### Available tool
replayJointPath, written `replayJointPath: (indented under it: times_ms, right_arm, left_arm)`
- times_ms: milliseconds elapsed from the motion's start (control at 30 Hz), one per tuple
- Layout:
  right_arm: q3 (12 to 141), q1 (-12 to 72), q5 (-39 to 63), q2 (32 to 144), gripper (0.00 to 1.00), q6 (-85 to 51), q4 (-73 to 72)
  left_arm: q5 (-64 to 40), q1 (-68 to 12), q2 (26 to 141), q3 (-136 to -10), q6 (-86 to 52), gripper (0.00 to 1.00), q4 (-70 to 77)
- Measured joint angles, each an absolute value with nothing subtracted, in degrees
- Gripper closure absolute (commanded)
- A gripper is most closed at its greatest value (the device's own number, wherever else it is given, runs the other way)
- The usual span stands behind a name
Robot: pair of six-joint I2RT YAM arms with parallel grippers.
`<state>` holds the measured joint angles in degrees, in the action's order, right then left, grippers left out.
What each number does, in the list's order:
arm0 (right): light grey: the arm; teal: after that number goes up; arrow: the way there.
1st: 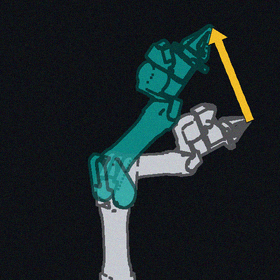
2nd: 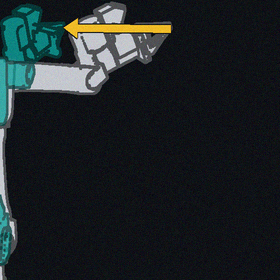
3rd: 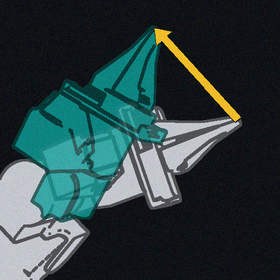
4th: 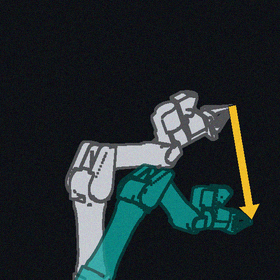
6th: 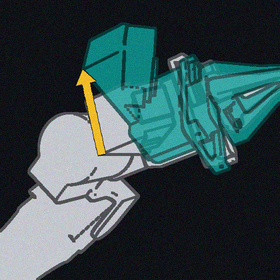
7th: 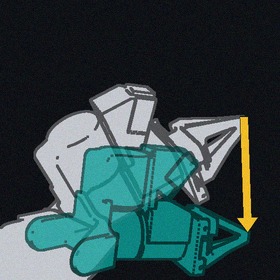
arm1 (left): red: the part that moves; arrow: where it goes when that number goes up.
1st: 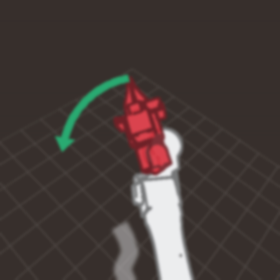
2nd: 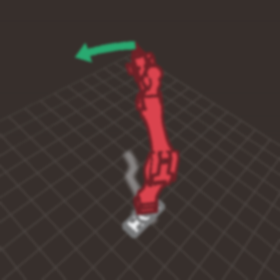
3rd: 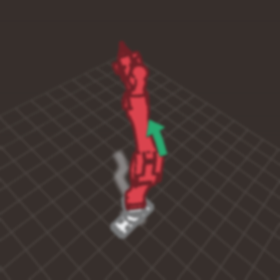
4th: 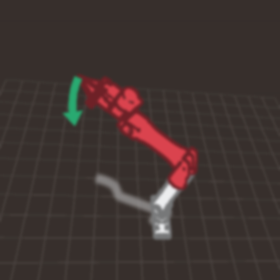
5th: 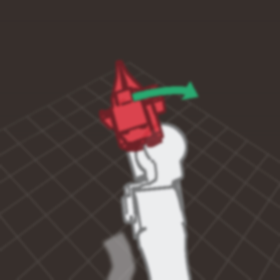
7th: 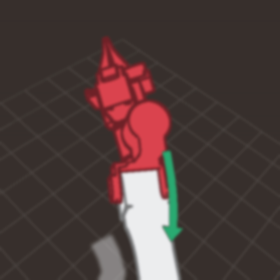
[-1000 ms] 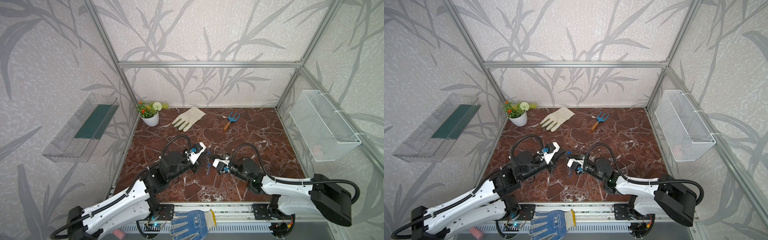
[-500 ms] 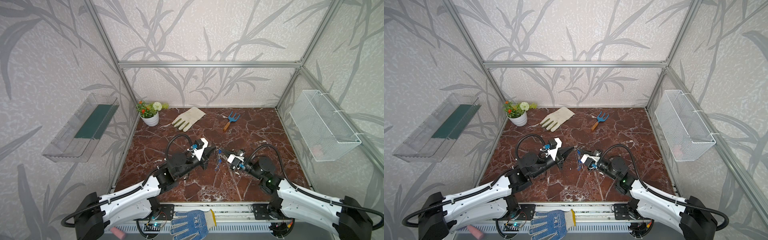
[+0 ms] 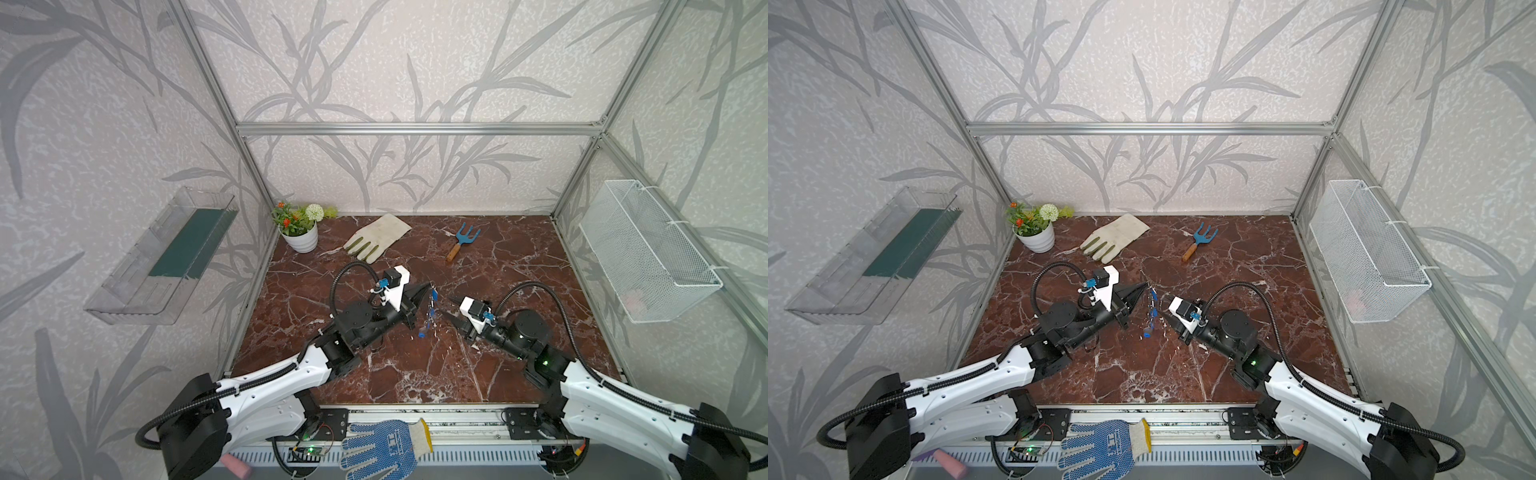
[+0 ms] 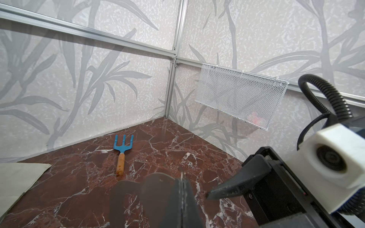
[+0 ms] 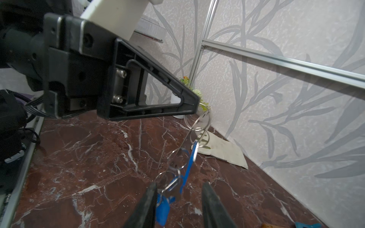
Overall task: Attach keys to a key ring
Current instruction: Insert the key into the keyring.
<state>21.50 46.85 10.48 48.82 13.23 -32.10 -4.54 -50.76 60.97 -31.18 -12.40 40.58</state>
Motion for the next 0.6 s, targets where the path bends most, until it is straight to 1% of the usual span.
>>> replayJointPath:
  times_ms: [200, 333, 433, 600]
  right_arm:
    - [22.3, 47.4, 8.0, 48.8, 0.52, 8.0, -29.6]
    - [24.8, 45.6, 7.7, 48.8, 0.52, 3.3, -26.3]
    - [27.1, 42.4, 10.0, 48.8, 0.52, -0.8, -25.2]
    - [29.9, 34.9, 18.1, 51.4, 0.52, -9.8, -25.8]
  left_arm:
    - [-4.4, -50.8, 61.3, -31.2, -13.0, 1.00, 42.1]
    - [-4.9, -50.0, 62.1, -31.2, -14.0, 1.00, 43.3]
    - [-6.3, -48.2, 63.3, -31.2, -15.5, 1.00, 45.1]
    - [-8.9, -44.7, 64.9, -31.1, -18.7, 1.00, 48.0]
